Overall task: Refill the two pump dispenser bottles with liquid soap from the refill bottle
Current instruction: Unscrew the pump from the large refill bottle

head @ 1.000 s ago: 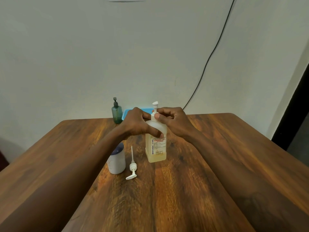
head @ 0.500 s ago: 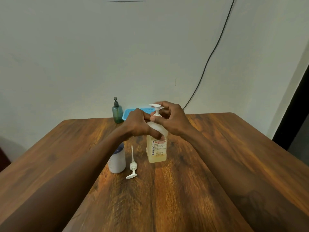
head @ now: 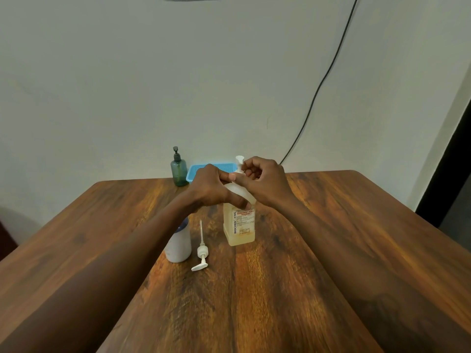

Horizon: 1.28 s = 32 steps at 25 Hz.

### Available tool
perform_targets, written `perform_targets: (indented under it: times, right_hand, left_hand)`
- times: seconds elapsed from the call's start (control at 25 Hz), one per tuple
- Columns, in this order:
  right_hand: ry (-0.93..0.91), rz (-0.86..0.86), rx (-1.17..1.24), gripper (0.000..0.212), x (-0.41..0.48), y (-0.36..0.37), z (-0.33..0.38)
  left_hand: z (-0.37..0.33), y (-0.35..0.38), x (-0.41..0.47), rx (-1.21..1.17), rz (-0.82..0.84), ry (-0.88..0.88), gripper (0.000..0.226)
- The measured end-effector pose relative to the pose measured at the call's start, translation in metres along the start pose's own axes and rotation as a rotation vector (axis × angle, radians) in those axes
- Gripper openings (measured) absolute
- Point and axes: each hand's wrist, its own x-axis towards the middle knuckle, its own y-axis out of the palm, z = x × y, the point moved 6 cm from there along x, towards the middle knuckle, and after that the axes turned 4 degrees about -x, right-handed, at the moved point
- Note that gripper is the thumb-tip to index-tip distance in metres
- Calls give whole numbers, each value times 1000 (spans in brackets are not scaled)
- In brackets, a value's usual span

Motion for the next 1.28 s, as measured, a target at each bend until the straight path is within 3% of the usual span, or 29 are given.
perform_targets:
  times: [0.12,0.2,0.4,0.48,0.64,0.8,1.04,1.28]
  right_hand:
    - [60,216,128,39,-1,10,-5]
    - [68,268,222,49,-4,13,-6]
    - [72,-76,-115,58,-7,-7,0]
    - [80,-80,-141,57,-6,-6,0]
    - [71,16,57,34,-4,-2,-6]
    - [66,52,261,39,-3,-5,-4]
    - [-47,25,38,47,-6,-8,6]
    - [-108,-119,56,21,0,-29,12]
  left_hand:
    - [7,-1,2,-7,4,-11,57]
    - [8,-1,1,19,-1,0,57]
    - [0,1,-2,46,-18,17,46]
    - [-1,1,-1,43,-4,20,41]
    - [0,0,-3,24,-2,23,50]
    - [-2,1,-4,45,-7,32,52]
    - [-4,5,-3,39,-12,30,46]
    - [1,9,-4,45,25,24,55]
